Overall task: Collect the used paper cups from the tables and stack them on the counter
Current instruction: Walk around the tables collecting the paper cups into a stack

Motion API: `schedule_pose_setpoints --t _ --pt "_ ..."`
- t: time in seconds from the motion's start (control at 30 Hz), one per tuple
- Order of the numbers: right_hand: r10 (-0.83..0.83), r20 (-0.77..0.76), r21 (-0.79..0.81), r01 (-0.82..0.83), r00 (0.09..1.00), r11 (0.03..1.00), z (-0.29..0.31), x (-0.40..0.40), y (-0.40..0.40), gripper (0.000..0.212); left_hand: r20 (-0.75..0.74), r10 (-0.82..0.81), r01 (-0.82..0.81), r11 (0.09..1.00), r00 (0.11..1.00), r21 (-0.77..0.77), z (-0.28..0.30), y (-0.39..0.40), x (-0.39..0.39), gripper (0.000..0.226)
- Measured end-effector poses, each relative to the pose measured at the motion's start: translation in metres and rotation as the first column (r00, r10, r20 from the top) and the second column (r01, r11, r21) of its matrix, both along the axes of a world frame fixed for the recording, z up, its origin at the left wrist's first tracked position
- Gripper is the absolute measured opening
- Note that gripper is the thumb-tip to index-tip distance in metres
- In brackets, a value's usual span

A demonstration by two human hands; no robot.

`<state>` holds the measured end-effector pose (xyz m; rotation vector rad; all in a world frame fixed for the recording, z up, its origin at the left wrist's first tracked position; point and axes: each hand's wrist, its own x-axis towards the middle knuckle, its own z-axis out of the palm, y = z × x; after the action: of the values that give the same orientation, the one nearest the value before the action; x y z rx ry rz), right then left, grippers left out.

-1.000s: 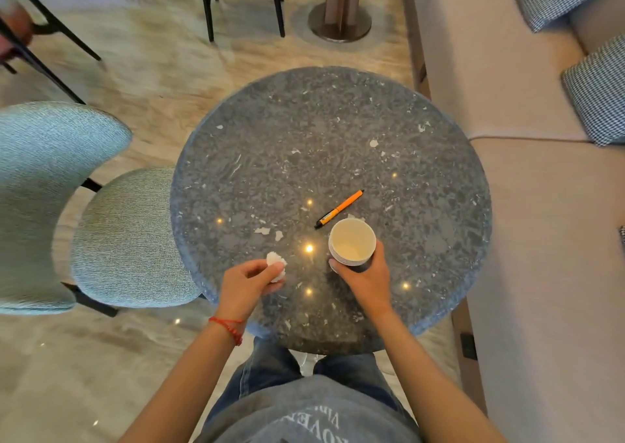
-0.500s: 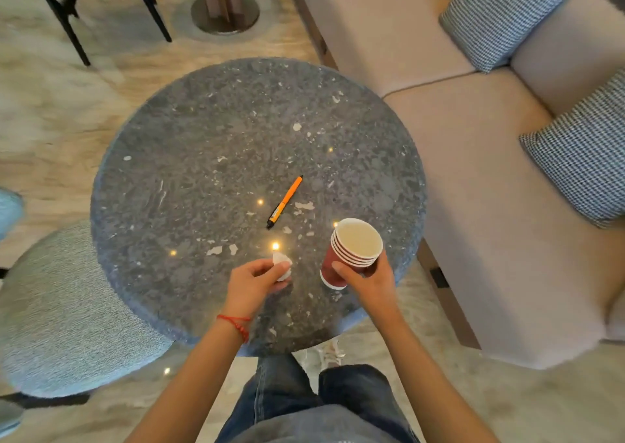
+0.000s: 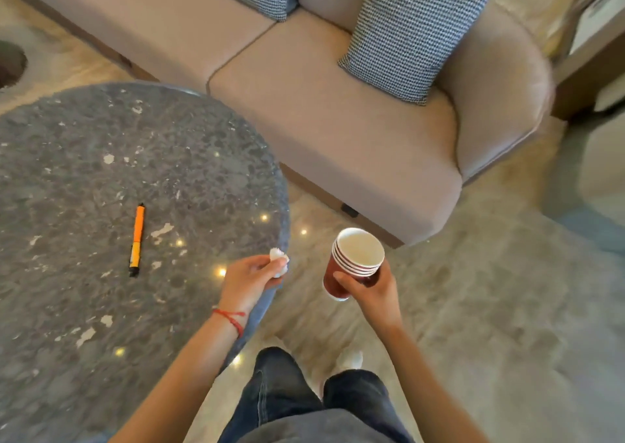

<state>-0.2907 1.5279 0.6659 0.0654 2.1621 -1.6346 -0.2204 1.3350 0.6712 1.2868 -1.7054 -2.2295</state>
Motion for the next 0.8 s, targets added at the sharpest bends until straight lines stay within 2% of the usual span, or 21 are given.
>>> schedule_pose_setpoints --t 0.13,0.27,0.53,0.67,0.8 --pt "-0.141 -0.012 -0.013 0.141 0.99 0.99 0.004 0.0 0.054 0.055 -0.001 -0.14 0.14 0.99 0.99 -0.004 0.0 0.041 -0.03 0.023" --pt "-0.285 -0.015 -0.035 0.284 0.958 0.958 0.009 0.0 0.122 0.053 -0.014 -0.287 0.286 0.958 0.958 -0.031 0.005 0.098 -0.061 0.014" --pt "-0.529 -0.02 -0.106 0.524 0.848 0.845 0.017 0.0 0.255 0.055 -0.081 -0.473 0.471 0.881 0.878 -0.043 0.02 0.228 -0.121 0.005" --pt "-0.666 -0.012 -0.136 0.659 0.746 0.74 0.018 0.013 0.311 0.057 -0.082 -0.612 0.61 0.791 0.786 -0.057 0.022 0.298 -0.139 0.005" --pt "-0.8 -0.014 -0.154 0.789 0.6 0.595 0.02 0.028 0.362 0.056 -0.087 -0.79 0.786 0.613 0.607 -0.078 0.024 0.369 -0.156 0.011"
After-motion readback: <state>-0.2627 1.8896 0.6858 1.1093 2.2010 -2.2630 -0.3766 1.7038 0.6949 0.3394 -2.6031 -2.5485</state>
